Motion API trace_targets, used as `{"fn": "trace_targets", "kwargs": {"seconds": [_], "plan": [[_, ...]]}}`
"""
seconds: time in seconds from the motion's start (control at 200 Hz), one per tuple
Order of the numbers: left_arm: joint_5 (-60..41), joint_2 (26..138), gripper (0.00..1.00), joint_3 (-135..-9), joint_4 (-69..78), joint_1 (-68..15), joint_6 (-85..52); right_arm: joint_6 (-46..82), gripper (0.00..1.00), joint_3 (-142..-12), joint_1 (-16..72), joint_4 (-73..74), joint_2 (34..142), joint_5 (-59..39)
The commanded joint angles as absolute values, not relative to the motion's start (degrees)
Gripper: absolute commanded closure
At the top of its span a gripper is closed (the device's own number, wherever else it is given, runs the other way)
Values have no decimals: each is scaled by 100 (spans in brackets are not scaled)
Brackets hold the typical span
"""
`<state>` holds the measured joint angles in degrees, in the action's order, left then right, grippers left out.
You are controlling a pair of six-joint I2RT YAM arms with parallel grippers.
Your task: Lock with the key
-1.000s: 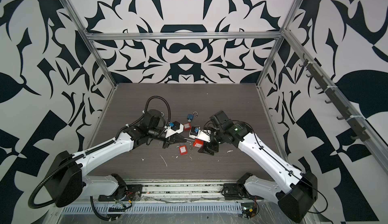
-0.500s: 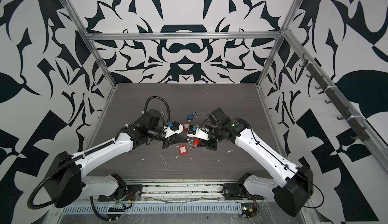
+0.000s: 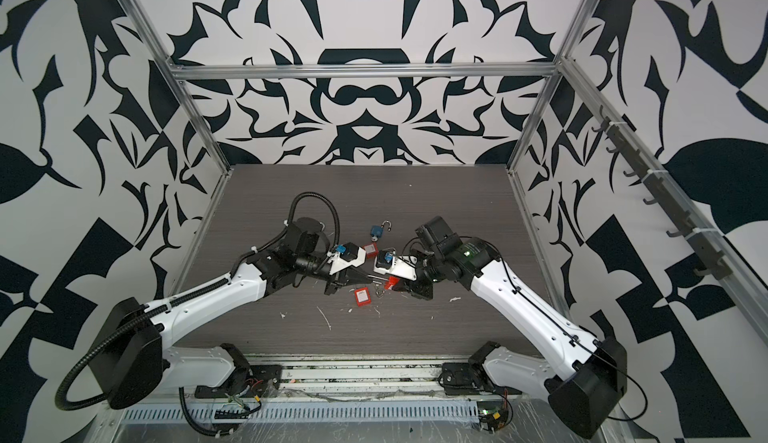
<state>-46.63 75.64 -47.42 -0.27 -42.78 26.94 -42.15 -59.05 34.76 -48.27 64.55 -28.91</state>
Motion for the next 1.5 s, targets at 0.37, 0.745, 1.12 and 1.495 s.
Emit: {"fn": "trace_targets", "kwargs": {"seconds": [0.37,0.745,1.12,1.495], "plan": [[-4386,7407,100,-4351,769,-4552,2619,-4103,84,-6083,3504,-3716,6592,-3994],[-4631,7852,100,-4342,1370,-4637,2285,-3749,86,-5991,3510,-2315,6715,-3827],[-4787,7768,100,-4469,1276,-4433,2181,-4030,72,-5849,3511,-2773,6453,-3291],[-4894,7626,100,-4552,1314,-4245,2243,-3857,37,-6558,3499,-4930,5969,-2963]]}}
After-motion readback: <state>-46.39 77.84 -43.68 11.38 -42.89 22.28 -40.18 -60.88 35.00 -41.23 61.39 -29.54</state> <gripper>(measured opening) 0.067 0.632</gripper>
